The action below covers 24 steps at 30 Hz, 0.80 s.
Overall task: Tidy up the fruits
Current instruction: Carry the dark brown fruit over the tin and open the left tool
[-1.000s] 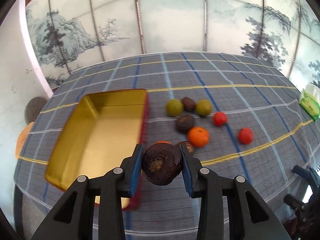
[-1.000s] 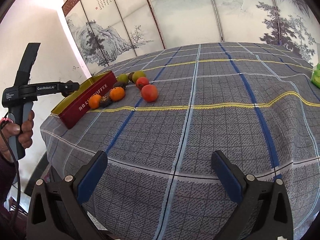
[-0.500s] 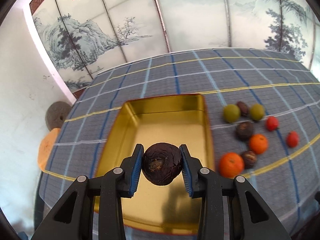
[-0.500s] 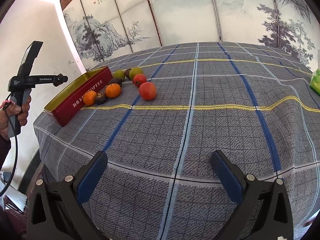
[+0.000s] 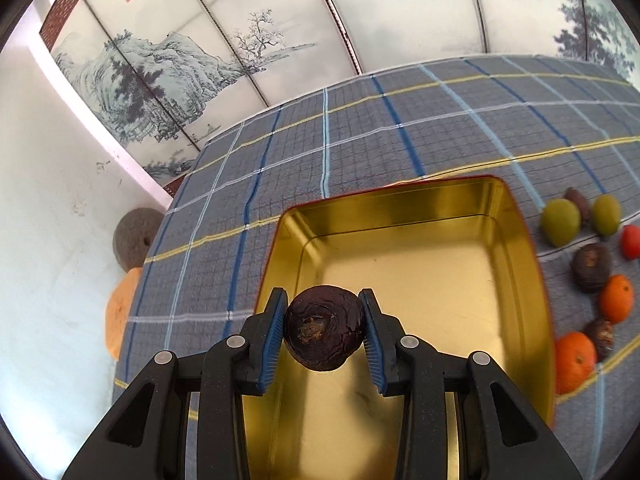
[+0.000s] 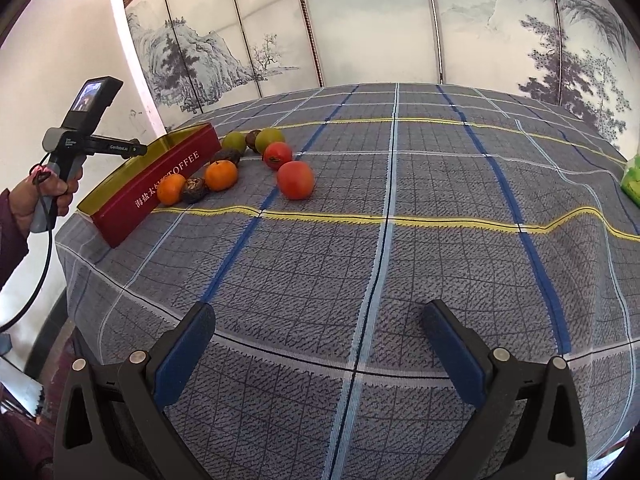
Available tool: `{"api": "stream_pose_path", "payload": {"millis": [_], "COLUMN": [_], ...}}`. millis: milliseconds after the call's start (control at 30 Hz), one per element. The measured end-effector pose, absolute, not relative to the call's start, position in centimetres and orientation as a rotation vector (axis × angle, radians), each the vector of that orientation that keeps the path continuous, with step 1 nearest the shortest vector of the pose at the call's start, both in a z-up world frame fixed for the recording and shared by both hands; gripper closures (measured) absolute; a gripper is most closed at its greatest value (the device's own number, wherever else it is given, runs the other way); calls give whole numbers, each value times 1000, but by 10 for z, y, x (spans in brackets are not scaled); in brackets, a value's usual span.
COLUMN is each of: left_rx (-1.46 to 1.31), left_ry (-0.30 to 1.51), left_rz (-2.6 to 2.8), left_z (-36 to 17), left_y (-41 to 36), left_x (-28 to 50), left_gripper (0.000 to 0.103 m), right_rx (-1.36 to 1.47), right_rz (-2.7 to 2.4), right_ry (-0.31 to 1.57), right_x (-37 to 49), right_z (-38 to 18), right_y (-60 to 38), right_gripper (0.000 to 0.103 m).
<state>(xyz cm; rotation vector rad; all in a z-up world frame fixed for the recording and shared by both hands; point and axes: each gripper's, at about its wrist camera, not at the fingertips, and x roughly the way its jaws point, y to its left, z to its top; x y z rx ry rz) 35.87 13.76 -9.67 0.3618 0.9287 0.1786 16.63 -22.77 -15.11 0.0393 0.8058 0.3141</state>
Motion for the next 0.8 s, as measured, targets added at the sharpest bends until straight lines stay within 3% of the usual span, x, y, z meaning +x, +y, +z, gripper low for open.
{"api": "stream_pose_path", "payload": {"millis": [533,567,633,733,800], "left_rx": [425,439,447,408,372], "left_ry": [958,960,959,924,896], "left_rz": [203,208,204,196,186], "left_z": [-114,-115,-115,-103,-91], "left_y": [148,147,144,146,147], "left_x": [410,413,414,408,396], "left_gripper": [64,63,47,44,43], "right_rx": [-12,-16,-21,-18,-50], "right_rz": [295,294,298,329,350], "right_ry": [824,830,850,857,833], "right_x": [172,173,176,181,186], "right_z": [-152,-152,-151,-142,-131], "right_y": [-220,-219,-218,-220,-219], "right_gripper": [0,0,0,3,13]}}
